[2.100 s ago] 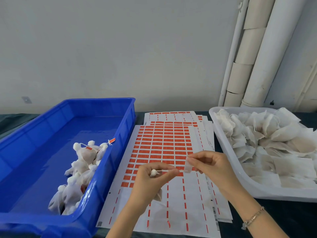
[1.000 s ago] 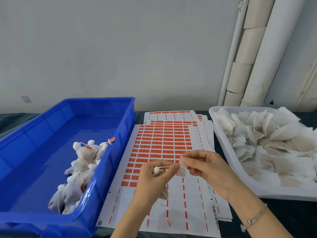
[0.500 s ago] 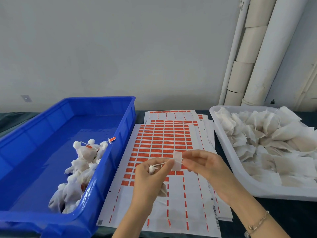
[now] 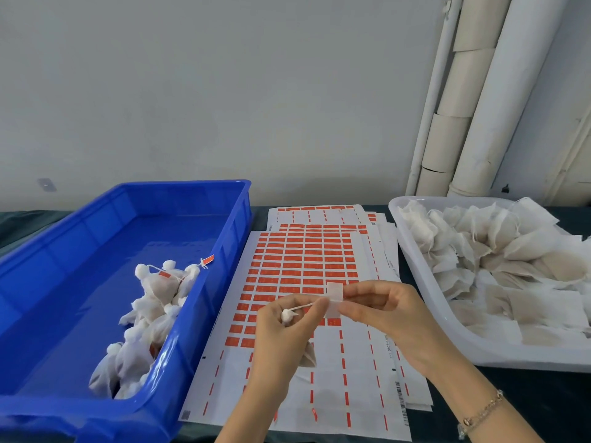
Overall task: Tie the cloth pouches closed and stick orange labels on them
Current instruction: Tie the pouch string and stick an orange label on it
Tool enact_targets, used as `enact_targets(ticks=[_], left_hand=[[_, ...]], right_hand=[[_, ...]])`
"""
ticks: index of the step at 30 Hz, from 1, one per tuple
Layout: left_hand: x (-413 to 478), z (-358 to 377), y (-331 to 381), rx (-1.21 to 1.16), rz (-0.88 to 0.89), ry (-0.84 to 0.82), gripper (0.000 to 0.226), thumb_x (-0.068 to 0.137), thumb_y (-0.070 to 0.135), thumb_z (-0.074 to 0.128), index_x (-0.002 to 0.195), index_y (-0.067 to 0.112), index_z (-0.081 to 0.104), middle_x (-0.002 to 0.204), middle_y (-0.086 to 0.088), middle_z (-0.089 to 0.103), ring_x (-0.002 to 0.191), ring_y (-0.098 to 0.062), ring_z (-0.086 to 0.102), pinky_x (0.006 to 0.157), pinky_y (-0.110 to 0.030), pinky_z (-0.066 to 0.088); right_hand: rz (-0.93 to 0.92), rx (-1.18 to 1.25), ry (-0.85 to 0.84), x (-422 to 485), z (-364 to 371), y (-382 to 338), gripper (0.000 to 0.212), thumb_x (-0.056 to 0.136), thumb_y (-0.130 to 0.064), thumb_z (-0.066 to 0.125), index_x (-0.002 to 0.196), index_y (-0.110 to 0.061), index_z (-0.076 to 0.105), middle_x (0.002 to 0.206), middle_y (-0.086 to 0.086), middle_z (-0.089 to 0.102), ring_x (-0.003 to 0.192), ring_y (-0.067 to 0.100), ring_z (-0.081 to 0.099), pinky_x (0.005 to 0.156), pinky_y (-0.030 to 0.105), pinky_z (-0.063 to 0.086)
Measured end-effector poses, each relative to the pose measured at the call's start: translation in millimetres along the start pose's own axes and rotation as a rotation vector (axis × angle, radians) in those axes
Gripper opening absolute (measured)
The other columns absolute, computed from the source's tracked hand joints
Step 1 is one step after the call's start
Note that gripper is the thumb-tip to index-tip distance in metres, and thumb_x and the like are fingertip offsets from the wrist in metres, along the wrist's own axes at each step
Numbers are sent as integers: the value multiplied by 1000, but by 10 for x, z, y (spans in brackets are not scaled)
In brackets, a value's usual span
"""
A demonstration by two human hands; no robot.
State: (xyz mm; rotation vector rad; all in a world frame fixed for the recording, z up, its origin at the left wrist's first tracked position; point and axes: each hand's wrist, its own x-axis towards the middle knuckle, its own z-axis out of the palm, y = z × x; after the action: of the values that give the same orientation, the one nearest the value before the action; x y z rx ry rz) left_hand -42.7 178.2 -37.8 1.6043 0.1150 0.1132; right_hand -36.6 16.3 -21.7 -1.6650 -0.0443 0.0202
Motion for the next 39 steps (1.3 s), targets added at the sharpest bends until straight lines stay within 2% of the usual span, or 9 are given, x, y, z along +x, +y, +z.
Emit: enact_targets(ticks=[2, 5, 9, 15, 21, 23, 27, 32, 39], left_hand=[[-3, 7, -2, 6, 7, -7, 4, 76, 31, 75, 74, 28, 73, 56, 7, 65, 44, -6, 57, 41, -13, 43], [-3, 16, -9, 12, 12, -9, 4, 76, 32, 75, 75, 29, 73, 57, 8, 65, 46, -6, 58, 42, -12, 43], [3, 10, -15, 52, 2, -41, 5, 77, 37, 73, 73, 33, 73, 57, 12, 65, 50, -2, 59, 44, -9, 41], [23, -6, -4, 107, -60, -100, 15, 82, 39, 67, 68, 35, 70, 48, 9, 57, 45, -3, 53, 45, -9, 40], [14, 1, -9, 122, -53, -91, 21, 80, 43, 68, 59, 45, 70, 48, 9, 58, 47, -2, 55, 46, -9, 40], [18, 6, -16, 116, -73, -76, 23, 80, 42, 69, 58, 38, 70, 47, 9, 57, 46, -3, 54, 45, -9, 41], [45, 16, -24, 82, -151, -44, 16, 81, 38, 70, 70, 28, 69, 44, 8, 54, 41, -3, 53, 43, -11, 41], [54, 25, -22, 23, -222, -41, 14, 82, 37, 69, 78, 23, 70, 43, 8, 52, 40, -3, 52, 55, -22, 48], [41, 26, 1, -33, -266, -66, 18, 82, 35, 70, 75, 18, 68, 44, 4, 49, 39, -5, 50, 58, -24, 50]], right_hand=[[-2, 1, 18, 10, -4, 17, 37, 59, -36, 78, 92, -21, 73, 90, -8, 75, 86, 10, 71, 79, 26, 55], [-10, -16, 25, 19, -19, 44, 15, 74, -22, 77, 89, -19, 74, 88, -7, 75, 84, 10, 70, 81, 27, 55], [-59, -108, 18, 37, -41, 59, 8, 81, -16, 74, 87, -20, 73, 85, -8, 74, 85, 9, 69, 79, 24, 56], [-178, -220, 19, 43, -44, 102, 10, 82, -14, 72, 87, -23, 69, 84, -10, 72, 85, 10, 68, 76, 19, 55], [-222, -210, -4, 18, -46, 107, 12, 83, -13, 71, 89, -23, 73, 87, -9, 73, 87, 12, 68, 78, 23, 56], [-258, -227, -1, 10, -46, 104, 12, 82, -14, 72, 89, -24, 74, 87, -11, 73, 88, 11, 68, 79, 22, 56], [-354, -270, 16, -19, -40, 94, 15, 79, -21, 72, 92, -27, 75, 88, -16, 73, 89, 10, 67, 79, 19, 54], [-552, -402, 64, -64, -20, 71, 22, 75, -29, 67, 96, -26, 73, 94, -18, 71, 92, -3, 64, 83, 14, 52], [-759, -563, 91, -80, -32, 136, 22, 77, -18, 69, 96, -11, 77, 96, -2, 72, 93, 6, 68, 85, 29, 57]])
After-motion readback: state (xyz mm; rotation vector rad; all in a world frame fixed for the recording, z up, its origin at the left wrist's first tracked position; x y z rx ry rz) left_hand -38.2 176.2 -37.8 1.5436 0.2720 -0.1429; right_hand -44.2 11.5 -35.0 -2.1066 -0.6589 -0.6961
